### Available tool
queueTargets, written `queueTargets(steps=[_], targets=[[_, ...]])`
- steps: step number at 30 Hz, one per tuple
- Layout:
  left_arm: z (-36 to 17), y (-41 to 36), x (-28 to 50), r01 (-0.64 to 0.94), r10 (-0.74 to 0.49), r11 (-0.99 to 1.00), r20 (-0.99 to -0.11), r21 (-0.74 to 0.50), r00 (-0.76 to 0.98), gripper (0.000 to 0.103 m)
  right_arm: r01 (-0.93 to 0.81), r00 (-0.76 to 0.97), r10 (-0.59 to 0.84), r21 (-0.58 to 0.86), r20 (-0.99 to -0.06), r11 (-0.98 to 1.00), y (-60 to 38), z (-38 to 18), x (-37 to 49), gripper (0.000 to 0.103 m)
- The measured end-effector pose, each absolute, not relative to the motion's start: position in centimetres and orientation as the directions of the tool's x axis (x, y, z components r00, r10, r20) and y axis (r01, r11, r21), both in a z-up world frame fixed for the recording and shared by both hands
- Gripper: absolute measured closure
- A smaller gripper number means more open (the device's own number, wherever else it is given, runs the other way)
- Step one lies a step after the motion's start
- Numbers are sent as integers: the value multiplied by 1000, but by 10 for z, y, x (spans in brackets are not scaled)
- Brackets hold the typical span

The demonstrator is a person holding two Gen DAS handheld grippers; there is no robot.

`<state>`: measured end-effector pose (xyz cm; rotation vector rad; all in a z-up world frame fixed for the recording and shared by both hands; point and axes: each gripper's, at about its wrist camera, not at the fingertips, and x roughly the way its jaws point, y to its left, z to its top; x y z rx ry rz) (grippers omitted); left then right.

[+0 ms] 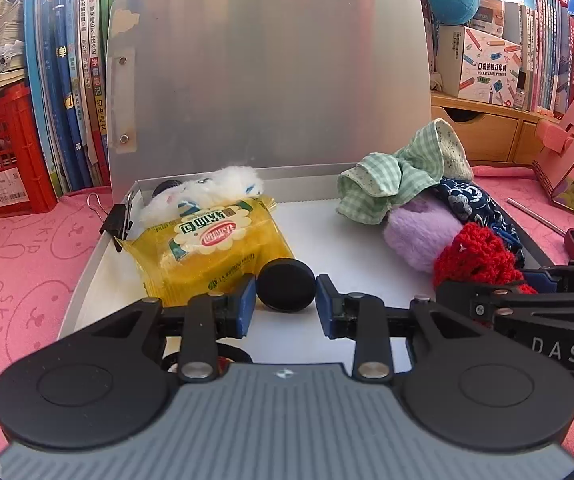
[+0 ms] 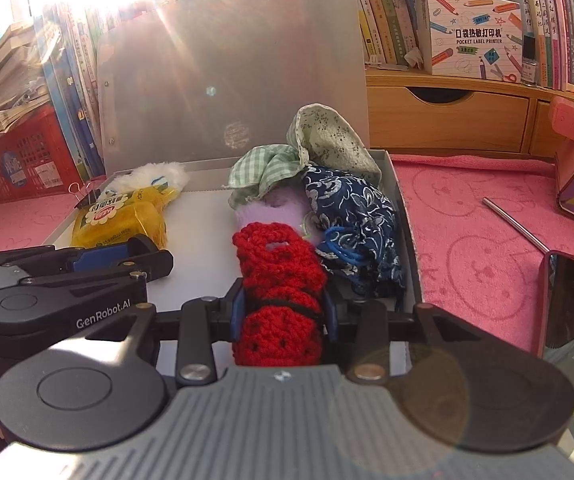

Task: Organize objects
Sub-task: 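Carry the lid with left tool into the white box while right tool carries the red roll, then open left tool to release the lid in the box while right tool releases the red roll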

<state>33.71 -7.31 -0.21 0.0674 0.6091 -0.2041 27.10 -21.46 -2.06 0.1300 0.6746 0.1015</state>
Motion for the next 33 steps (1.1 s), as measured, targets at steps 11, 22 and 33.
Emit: queueTargets(steps=[11,22,33], targets=[[6,-68,324,201,-178,979,-556,-20,812,37,-59,807,125,132,-577,989,-207,-9,254,35],[31,-57,301,172,-152,985,-531,-11,834,17,-30,848,89,120,-522,992,-207,14,232,12],[45,-43,282,126,-110,992,-513,-3,851,7,-24,858,73,103,-508,994,-202,23,219,0]])
